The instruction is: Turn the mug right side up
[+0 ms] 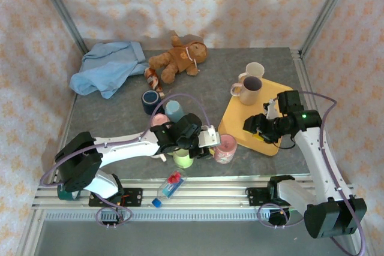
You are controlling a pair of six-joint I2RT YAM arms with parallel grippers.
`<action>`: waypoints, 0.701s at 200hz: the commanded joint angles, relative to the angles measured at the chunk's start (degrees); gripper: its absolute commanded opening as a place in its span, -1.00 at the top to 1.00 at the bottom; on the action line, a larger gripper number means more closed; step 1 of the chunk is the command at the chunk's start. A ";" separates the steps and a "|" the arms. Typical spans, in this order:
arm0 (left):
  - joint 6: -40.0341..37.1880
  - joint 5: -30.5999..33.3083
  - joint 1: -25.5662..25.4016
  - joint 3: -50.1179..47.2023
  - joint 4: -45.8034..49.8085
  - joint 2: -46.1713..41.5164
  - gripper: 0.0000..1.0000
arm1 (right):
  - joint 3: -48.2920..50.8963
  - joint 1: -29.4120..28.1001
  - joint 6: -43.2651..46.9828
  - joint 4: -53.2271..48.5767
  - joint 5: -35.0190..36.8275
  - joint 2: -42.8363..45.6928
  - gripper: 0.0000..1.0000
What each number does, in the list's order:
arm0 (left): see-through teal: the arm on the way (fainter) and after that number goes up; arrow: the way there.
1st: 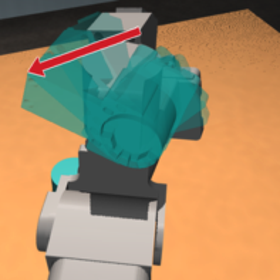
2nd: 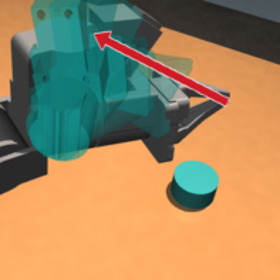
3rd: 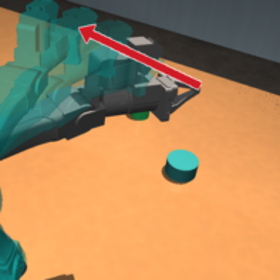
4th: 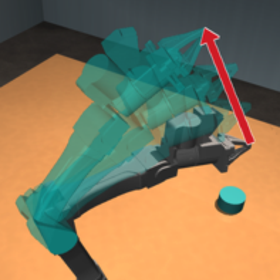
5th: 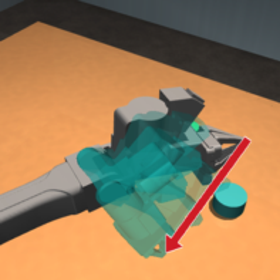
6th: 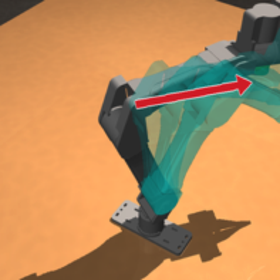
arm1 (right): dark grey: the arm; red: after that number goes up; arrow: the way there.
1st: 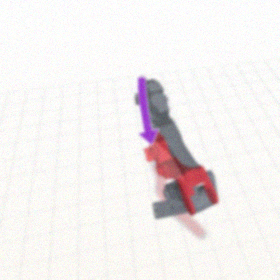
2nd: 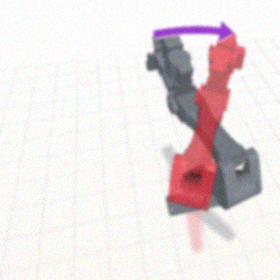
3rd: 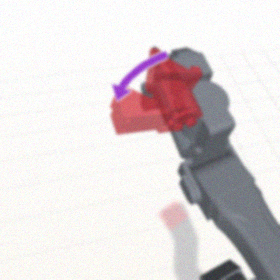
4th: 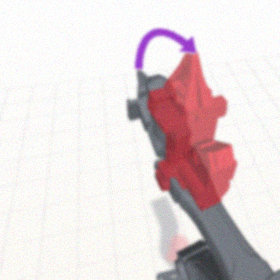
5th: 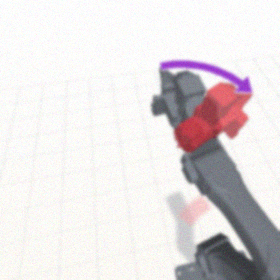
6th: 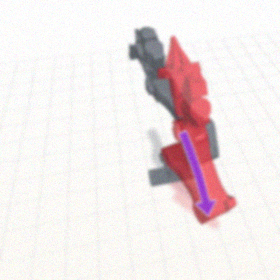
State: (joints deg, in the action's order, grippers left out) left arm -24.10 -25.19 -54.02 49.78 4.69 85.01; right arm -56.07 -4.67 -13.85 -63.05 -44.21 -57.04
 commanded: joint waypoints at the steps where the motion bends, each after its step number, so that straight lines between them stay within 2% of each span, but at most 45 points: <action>1: -0.28 1.73 -0.32 -0.51 -0.30 -2.28 0.00 | 0.70 0.34 0.38 -0.54 -0.62 1.02 -0.12; 28: -1.26 1.32 -0.37 -0.97 2.65 -4.22 -0.01 | 0.90 0.36 0.31 -0.15 -0.93 0.84 -0.12; 75: 0.00 -0.08 -0.31 -3.37 1.75 -9.05 -0.01 | 0.97 0.36 0.27 0.33 -1.34 0.92 -0.12; 140: -0.69 -1.78 -0.74 -1.65 1.47 -3.87 0.02 | 0.39 0.36 0.72 -0.48 -1.43 0.81 -0.12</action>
State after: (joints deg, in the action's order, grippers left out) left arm -24.12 -25.80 -54.08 47.18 5.93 79.05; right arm -55.68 -4.67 -13.87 -62.96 -45.06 -57.04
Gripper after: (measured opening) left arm 0.494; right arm 0.559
